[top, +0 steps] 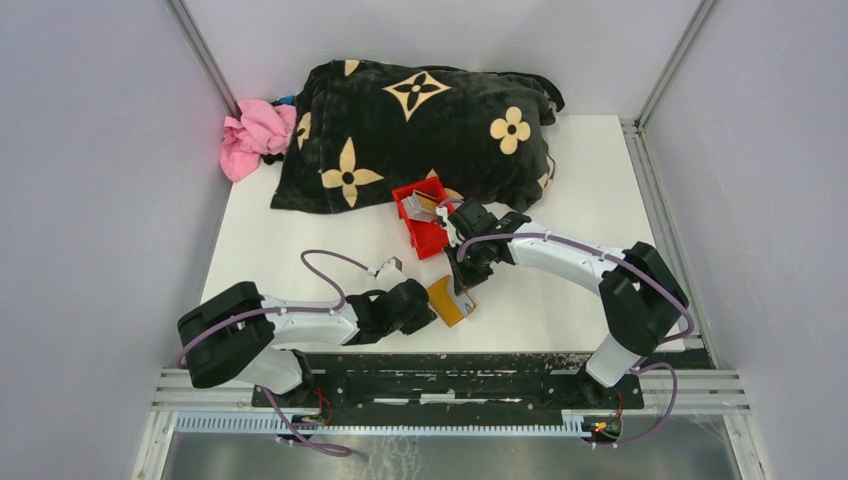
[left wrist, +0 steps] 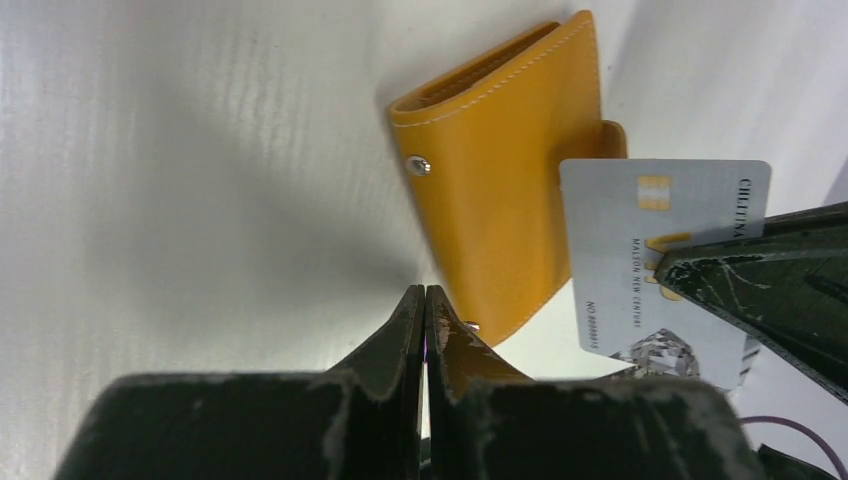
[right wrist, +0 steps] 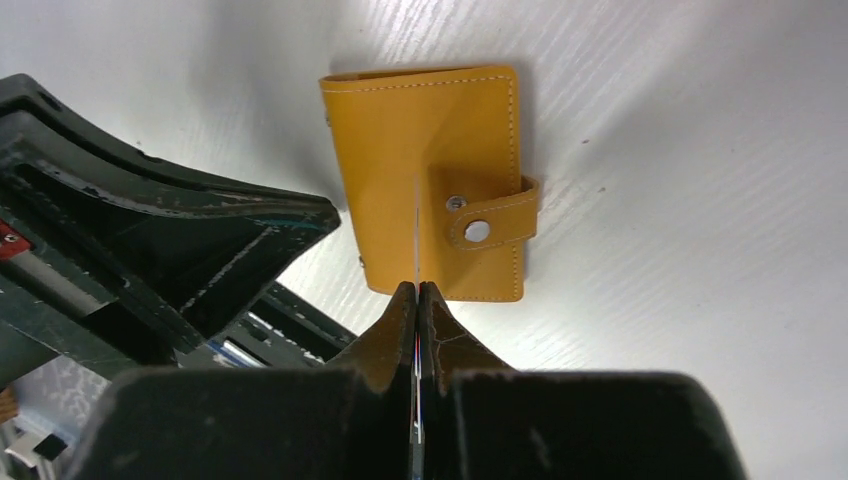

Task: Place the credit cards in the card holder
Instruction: Pick up the credit card from the storage box, then open the card holder at the center of the board.

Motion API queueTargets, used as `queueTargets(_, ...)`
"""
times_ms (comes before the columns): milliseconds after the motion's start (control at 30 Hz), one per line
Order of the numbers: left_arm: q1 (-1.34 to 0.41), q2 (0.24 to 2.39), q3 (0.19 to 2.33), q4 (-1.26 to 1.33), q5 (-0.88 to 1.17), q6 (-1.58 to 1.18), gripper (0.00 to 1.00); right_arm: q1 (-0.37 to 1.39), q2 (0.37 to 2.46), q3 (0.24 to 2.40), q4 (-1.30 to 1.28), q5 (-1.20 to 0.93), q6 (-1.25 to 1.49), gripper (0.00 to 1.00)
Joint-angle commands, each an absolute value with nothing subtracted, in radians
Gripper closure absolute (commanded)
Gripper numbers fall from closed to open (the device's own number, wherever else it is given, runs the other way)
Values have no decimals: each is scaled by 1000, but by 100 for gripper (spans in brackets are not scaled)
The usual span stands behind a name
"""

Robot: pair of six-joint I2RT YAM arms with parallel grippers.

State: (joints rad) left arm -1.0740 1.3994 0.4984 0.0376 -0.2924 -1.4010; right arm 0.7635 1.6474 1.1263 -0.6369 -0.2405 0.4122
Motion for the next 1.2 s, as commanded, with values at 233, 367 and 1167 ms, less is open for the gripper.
queueTargets(233, -1078, 1495, 595, -42, -331, -1356, 93, 775, 1655, 1177, -676, -55, 336, 99)
queueTargets(367, -1078, 1511, 609, -59, -333, -1358, 93, 775, 1648, 1180, -681, -20, 323, 99)
queueTargets(1167, -1078, 1605, 712, -170, -362, -1367, 93, 757, 1656, 1227, -721, 64, 256, 99)
